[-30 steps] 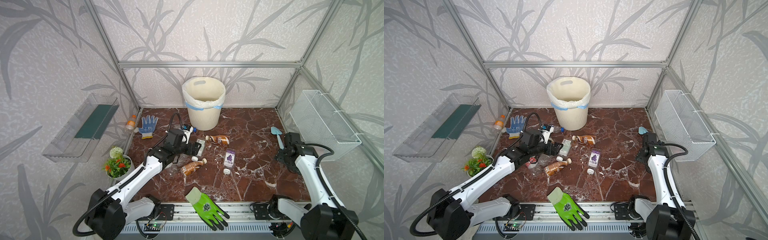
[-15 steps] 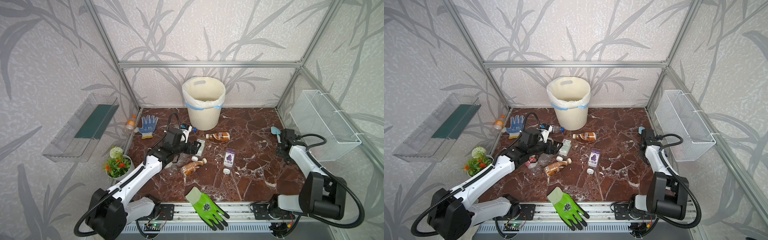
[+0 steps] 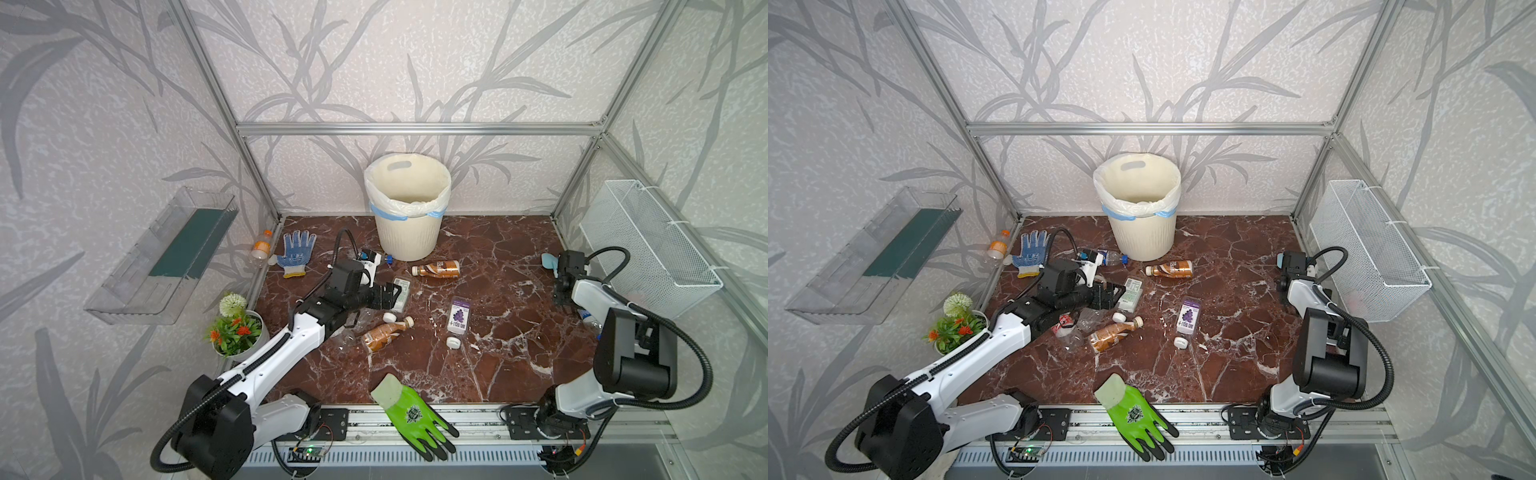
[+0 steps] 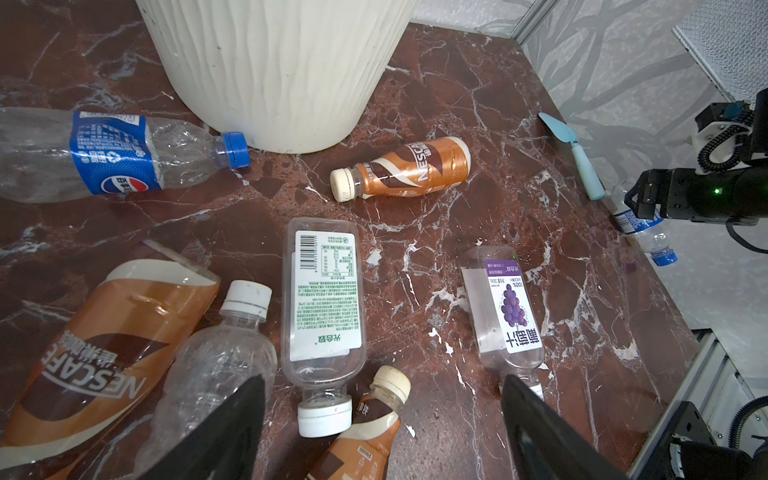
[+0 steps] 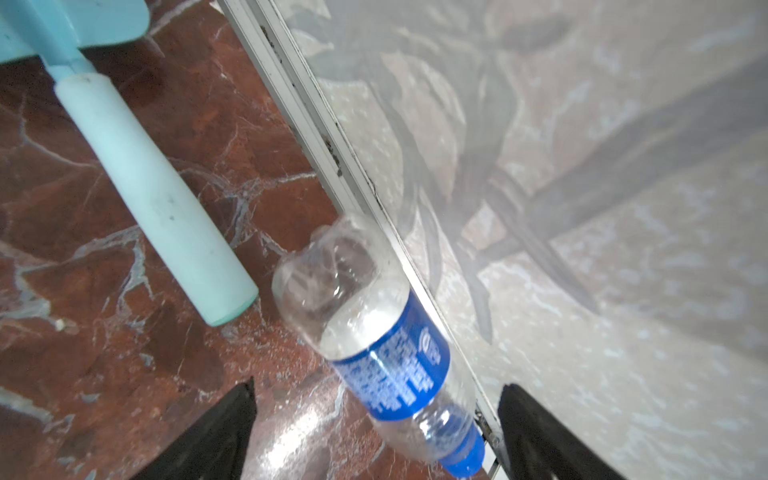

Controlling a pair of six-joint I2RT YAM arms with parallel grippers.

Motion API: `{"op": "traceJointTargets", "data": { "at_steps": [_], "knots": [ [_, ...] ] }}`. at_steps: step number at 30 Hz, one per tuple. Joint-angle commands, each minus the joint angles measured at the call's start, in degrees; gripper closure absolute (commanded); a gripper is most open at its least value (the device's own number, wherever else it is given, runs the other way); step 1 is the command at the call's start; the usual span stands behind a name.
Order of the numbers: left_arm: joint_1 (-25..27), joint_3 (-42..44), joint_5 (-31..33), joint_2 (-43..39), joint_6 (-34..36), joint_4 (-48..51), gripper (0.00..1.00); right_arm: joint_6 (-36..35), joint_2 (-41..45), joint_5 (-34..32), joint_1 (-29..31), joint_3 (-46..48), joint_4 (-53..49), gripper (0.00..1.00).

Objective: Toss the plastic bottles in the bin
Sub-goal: 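Close the right gripper around the blue-label bottle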

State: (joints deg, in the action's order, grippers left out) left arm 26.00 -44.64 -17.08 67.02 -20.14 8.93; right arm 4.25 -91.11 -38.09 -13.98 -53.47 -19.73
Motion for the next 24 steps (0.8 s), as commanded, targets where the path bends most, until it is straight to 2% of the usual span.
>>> {"op": "traceJointTargets", "data": {
  "at_steps": [1, 5, 7, 12, 16, 24],
  "knots": [
    [-0.52, 0.17, -1.23, 0.54, -1.21, -2.27, 0.12, -3.73, -2.51, -1.84, -0.42, -4.11, -0.95, 0.08],
    [-0.95, -0.42, -1.90, 1.35, -1.22, -1.90, 0.12, -4.19, -6.01, 1.42, -0.83, -6.55, -2.96, 0.08],
    [-1.12, -0.66, -2.00, 1.44, -1.21, -1.52, 0.12, -3.18, -9.21, 4.97, -1.64, -9.12, -6.74, 0.08],
    [-1.33, -0.76, -1.83, 1.27, -1.16, -0.25, 0.12, -0.42, -14.40, 7.94, -3.33, -13.41, -12.32, 0.09],
    [-1.47, -0.66, -1.56, 1.09, -1.47, 0.36, 0.12, -0.13, -15.74, 10.10, -4.83, -14.70, -13.05, 0.09],
    [-1.47, -1.20, -1.42, 1.88, -1.49, 0.68, 0.12, 0.97, -17.26, 20.56, -7.56, -16.99, -15.60, 0.11]
  ]
}}
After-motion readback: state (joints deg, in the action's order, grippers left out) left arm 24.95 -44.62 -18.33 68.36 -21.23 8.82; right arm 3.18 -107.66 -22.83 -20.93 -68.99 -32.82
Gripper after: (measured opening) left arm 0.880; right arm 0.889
